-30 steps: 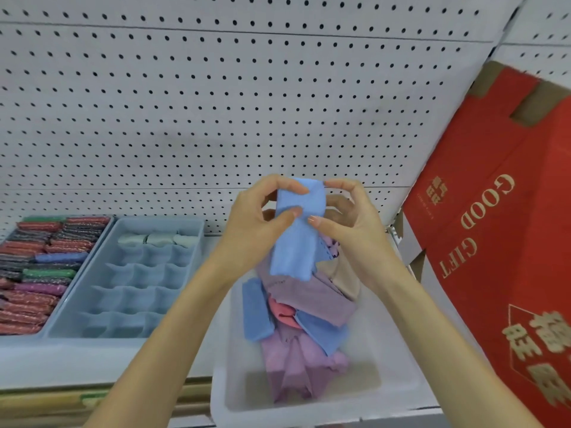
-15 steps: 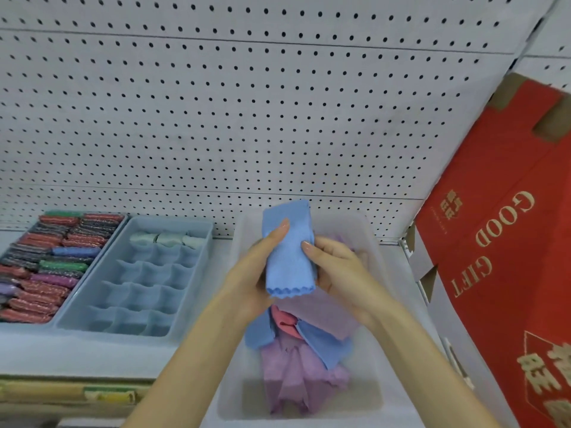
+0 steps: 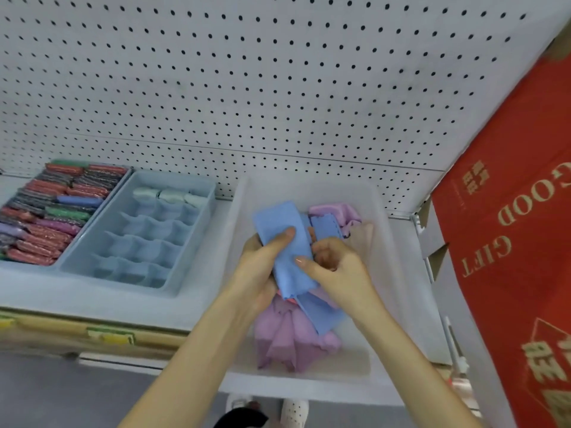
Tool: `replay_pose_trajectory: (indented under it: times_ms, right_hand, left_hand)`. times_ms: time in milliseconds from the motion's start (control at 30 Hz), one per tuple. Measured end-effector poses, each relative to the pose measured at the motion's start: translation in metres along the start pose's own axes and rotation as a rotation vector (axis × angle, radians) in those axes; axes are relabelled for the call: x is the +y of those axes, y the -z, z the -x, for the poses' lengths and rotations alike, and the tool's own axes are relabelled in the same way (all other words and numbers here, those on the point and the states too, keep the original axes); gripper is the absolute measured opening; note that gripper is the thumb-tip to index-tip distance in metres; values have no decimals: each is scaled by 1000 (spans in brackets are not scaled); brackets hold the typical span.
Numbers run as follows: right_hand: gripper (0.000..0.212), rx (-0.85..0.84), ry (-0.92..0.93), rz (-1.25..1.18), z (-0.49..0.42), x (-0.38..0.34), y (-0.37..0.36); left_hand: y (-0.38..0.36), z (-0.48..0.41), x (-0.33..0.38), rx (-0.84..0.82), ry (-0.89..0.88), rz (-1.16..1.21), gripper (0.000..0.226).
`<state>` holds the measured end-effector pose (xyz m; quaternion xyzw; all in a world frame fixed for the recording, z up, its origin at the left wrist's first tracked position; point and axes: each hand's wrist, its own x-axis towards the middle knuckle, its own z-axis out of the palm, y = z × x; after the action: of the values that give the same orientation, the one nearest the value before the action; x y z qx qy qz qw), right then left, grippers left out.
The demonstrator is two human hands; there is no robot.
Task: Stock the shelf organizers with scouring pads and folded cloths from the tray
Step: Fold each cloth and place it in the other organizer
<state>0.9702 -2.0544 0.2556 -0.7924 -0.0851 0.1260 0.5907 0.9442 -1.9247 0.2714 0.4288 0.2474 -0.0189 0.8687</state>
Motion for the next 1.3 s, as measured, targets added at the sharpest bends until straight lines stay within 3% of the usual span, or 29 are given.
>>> replay_pose_trajectory:
  times_ms: [200, 433, 667, 833, 933, 1033, 1133, 1233, 1300]
  right_hand:
    - [13, -107, -106, -269, 10, 1, 14]
    - [15, -104, -138, -317, 18, 4, 28]
    - [27, 8, 11, 139, 17, 15, 28]
    - [28, -104, 34, -165, 18, 8, 24]
    - [32, -114, 118, -207, 18, 6, 12]
    - [31, -58, 171, -207, 12, 3, -1]
    - [29, -18, 172, -184, 7, -3, -14]
    - [22, -92, 80, -271, 5, -14, -30]
    - [31, -173, 3, -315, 0, -22, -40]
  left_hand:
    - [4, 7, -9, -54, 15, -84, 33]
    - [-3, 13, -17, -73, -34, -105, 29]
    - [-4, 16, -16, -122, -41, -107, 20]
    - [-1, 20, -12, -139, -35, -151, 20]
    - [5, 21, -9, -109, -43, -213, 20]
    - [16, 22, 0, -57, -58, -304, 39]
    - [36, 23, 6, -58, -187, -490, 59]
    - [54, 21, 20, -100, -339, -597, 40]
    - [68, 17, 34, -90, -328, -575, 35]
